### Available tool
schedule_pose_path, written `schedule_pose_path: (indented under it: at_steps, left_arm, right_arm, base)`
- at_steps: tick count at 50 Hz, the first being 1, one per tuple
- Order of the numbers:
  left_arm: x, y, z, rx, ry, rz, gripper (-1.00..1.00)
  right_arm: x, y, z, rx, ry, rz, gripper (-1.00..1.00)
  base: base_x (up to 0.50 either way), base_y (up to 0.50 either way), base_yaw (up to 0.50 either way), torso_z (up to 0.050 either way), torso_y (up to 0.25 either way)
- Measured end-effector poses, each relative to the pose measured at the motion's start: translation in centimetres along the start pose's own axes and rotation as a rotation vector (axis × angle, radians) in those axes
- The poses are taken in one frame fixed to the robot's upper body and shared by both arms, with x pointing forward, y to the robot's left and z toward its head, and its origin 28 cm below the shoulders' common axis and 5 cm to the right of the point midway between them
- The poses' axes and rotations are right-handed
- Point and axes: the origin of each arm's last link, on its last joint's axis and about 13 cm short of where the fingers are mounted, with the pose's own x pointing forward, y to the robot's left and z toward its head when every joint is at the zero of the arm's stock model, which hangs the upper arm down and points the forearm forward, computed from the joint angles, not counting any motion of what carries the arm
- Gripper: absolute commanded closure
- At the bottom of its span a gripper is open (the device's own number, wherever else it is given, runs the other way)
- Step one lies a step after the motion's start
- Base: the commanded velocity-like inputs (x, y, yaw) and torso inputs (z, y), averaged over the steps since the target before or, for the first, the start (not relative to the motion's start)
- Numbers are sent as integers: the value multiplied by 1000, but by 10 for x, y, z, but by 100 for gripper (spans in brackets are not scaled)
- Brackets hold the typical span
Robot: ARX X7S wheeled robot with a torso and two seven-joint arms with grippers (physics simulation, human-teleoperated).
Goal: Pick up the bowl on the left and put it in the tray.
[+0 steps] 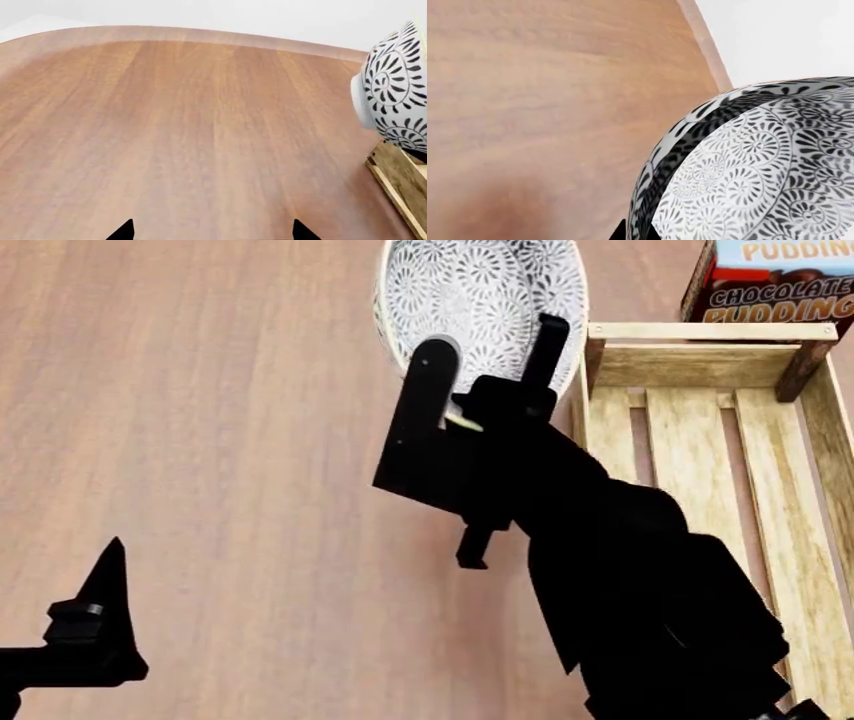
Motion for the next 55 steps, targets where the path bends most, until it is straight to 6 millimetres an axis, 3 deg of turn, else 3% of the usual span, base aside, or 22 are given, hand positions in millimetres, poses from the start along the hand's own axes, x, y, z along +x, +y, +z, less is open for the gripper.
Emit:
schedule_pose_path:
  at_steps: [11,22,41,55]
  left_arm:
    - [-1,-1,0,3,0,-4,-100]
    - [0,-1,-1,2,3,-4,-100]
    - [0,-2,-4,4,13,-7,-100]
    - [0,-3,-4,5,19,-10,-100]
  right_arm:
    - [-37,-34,10,-17,-9,-78,100]
    - [-70,-48,-10,-48,97,-129,100]
    - [-101,-39,-47,-107,275,-92,100]
    - [-99,-23,-68,-115,358,-35,100]
  base:
    - [0,0,0,0,0]
    - [0,0,0,0,0]
    - [0,0,0,0,1]
    - [0,0,0,0,0]
